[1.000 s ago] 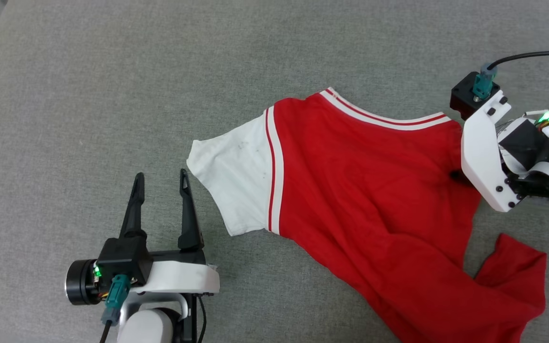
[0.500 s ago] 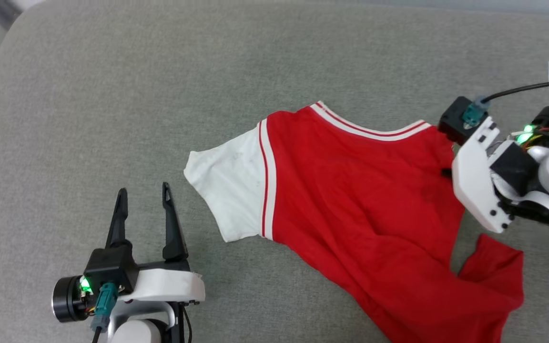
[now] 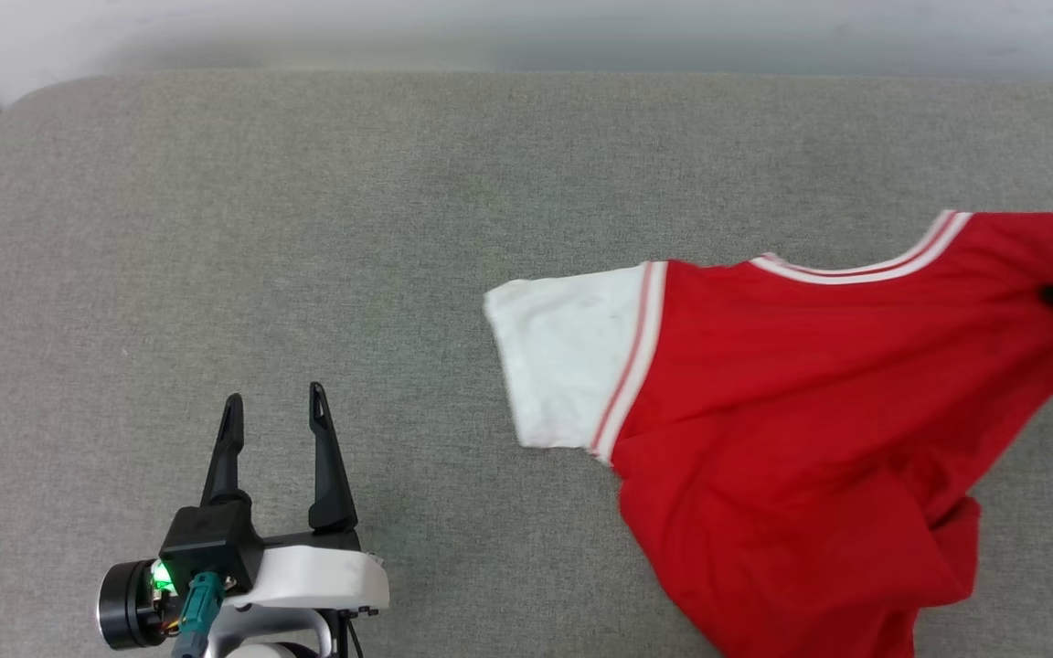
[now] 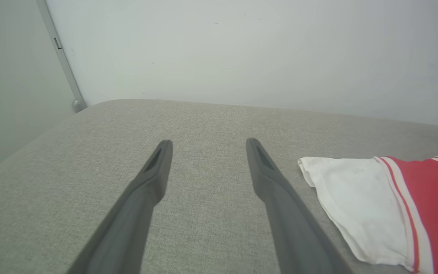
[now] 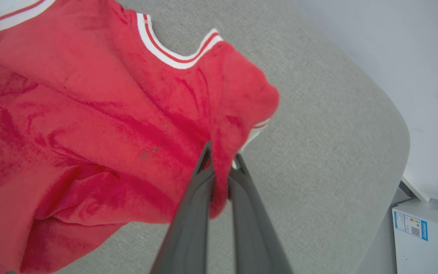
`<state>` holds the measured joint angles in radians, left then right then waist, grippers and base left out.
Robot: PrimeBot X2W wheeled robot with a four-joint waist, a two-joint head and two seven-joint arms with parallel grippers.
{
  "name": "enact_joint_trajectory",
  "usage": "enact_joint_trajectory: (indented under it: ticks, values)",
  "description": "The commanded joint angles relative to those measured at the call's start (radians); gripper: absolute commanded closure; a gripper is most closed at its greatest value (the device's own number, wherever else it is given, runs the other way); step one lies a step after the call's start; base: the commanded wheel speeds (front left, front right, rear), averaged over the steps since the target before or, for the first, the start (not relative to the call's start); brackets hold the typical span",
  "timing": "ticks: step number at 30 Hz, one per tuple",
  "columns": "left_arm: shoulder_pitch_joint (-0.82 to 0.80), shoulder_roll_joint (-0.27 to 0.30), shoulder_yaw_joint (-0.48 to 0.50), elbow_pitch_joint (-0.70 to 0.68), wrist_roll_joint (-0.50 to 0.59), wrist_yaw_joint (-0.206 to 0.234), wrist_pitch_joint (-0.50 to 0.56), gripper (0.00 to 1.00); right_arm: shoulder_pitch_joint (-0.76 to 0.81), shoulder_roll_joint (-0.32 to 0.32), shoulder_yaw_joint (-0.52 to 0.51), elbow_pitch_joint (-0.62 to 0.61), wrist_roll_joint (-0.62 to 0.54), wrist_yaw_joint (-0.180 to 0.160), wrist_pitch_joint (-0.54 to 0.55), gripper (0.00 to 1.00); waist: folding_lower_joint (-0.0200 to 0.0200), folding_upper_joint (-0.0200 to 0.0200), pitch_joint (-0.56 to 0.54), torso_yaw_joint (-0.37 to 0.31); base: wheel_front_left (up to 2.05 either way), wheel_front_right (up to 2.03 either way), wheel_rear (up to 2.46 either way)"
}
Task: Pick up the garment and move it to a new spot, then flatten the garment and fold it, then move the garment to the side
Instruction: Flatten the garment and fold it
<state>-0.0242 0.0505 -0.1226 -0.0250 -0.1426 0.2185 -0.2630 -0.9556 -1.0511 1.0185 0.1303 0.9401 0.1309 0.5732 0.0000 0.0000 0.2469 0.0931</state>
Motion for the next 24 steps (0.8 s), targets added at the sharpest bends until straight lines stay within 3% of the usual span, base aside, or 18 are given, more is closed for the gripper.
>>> enact_joint_trajectory:
  ticks: [1, 4, 7, 14, 19, 20, 21, 22, 24]
  values:
    - [0.012, 0.000, 0.000, -0.002, 0.003, -0.002, -0.003, 0.00, 0.023, -0.011, -0.024, 0.022, 0.013, 0.000, 0.008, 1.00, 0.0000, 0.0000, 0.001, 0.001, 0.00, 0.00, 0.00]
    - [0.012, 0.000, -0.003, -0.003, 0.000, -0.004, -0.003, 0.00, 0.047, -0.019, -0.071, 0.094, 0.020, 0.000, 0.033, 1.00, 0.0000, 0.0000, 0.010, 0.006, 0.00, 0.00, 0.00]
    - [-0.003, 0.000, -0.013, 0.003, -0.003, -0.006, -0.002, 0.00, 0.069, 0.016, -0.094, 0.181, -0.008, 0.000, 0.061, 1.00, 0.0000, 0.0000, 0.023, 0.018, 0.00, 0.00, 0.00]
    - [-0.025, 0.000, -0.032, 0.016, -0.011, -0.005, -0.003, 0.00, 0.151, 0.157, -0.123, 0.407, -0.046, 0.000, 0.090, 1.00, 0.0000, 0.0000, 0.045, 0.048, 0.00, 0.00, 0.00]
    - [-0.025, 0.000, -0.027, 0.021, -0.010, -0.005, -0.003, 0.00, 0.209, 0.242, -0.136, 0.517, -0.053, 0.000, 0.050, 0.98, 0.0000, 0.0000, 0.045, 0.052, 0.00, 0.00, 0.00]
    - [-0.021, 0.000, -0.024, 0.023, -0.007, -0.004, -0.003, 0.00, 0.210, 0.253, -0.139, 0.529, -0.056, 0.000, 0.038, 0.68, 0.0000, 0.0000, 0.041, 0.048, 0.00, 0.00, 0.00]
    - [-0.018, 0.000, -0.021, 0.025, -0.005, -0.004, -0.003, 0.00, 0.213, 0.262, -0.142, 0.535, -0.058, 0.000, 0.026, 0.53, 0.0000, 0.0000, 0.035, 0.043, 0.00, 0.00, 0.00]
    - [-0.015, 0.000, -0.016, 0.026, 0.000, -0.005, -0.002, 0.00, 0.209, 0.266, -0.148, 0.540, -0.065, 0.000, 0.004, 0.00, 0.0000, 0.0000, 0.029, 0.037, 0.00, 0.00, 0.00]
    - [-0.011, 0.000, -0.010, 0.028, 0.004, -0.009, -0.002, 0.00, 0.196, 0.268, -0.162, 0.539, -0.078, 0.000, -0.041, 0.00, 0.0000, 0.0000, 0.014, 0.025, 0.00, 0.00, 0.00]
